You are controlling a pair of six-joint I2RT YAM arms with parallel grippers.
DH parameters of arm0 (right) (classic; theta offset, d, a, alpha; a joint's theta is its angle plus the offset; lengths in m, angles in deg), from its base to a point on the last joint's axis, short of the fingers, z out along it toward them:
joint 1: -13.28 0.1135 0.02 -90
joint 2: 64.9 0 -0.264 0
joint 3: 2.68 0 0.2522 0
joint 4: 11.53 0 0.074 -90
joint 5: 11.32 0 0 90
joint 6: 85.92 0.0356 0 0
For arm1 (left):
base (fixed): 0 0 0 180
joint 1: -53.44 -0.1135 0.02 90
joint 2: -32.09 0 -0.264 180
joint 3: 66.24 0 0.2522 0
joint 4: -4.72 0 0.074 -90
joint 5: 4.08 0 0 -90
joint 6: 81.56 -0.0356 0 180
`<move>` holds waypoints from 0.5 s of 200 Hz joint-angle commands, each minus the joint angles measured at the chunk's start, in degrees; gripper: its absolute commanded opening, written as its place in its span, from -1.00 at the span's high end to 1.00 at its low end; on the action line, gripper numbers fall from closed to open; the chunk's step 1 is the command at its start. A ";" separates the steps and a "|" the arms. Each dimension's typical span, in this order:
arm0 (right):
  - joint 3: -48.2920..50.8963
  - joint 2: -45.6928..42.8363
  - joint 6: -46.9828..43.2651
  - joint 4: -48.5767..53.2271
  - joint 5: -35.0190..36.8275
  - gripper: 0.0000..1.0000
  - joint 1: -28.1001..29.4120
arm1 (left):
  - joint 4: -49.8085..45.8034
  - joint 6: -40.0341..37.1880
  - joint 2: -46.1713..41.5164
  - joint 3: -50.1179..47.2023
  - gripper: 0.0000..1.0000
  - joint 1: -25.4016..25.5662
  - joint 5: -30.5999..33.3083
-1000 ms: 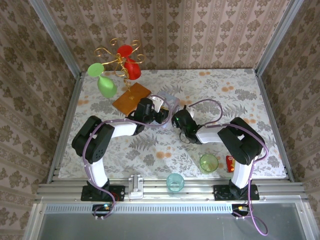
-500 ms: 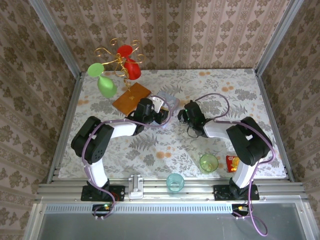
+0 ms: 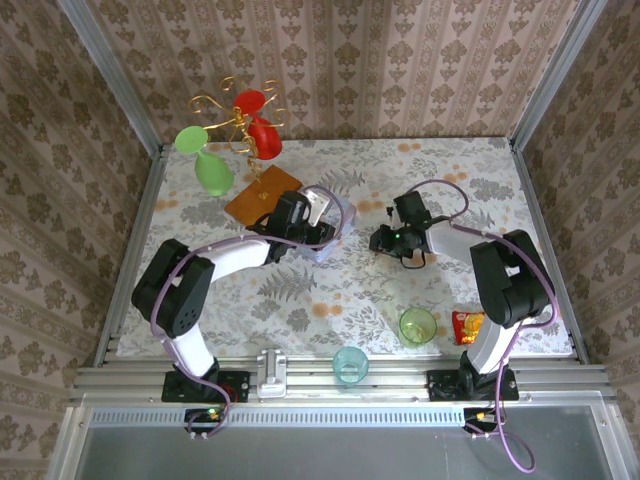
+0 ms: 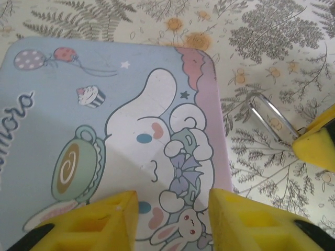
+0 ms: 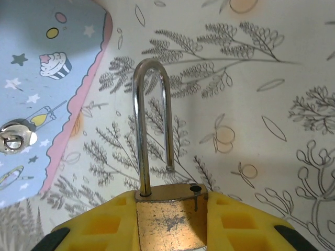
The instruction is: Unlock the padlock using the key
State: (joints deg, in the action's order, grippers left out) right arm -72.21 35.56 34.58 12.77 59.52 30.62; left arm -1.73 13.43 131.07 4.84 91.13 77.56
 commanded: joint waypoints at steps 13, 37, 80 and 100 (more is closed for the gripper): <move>-2.27 -0.51 -5.87 9.63 0.29 0.67 -0.02 | -16.70 -2.45 -1.55 3.84 -0.13 6.36 10.51; -2.91 0.11 -7.33 12.76 3.90 0.66 -0.12 | -20.87 -0.88 -1.18 3.94 -0.47 9.94 18.72; -3.06 0.83 -7.53 13.68 5.45 0.65 -0.53 | -21.68 1.60 -0.50 0.47 -0.58 11.05 27.89; -1.15 1.39 -6.01 9.55 -0.26 0.65 -2.32 | -22.47 1.66 0.23 -0.04 -0.59 10.85 29.72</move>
State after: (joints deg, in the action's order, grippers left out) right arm -74.16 35.59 28.26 23.55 63.44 30.05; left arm -16.47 12.97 130.04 7.51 102.80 101.14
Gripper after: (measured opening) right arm 0.279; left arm 0.790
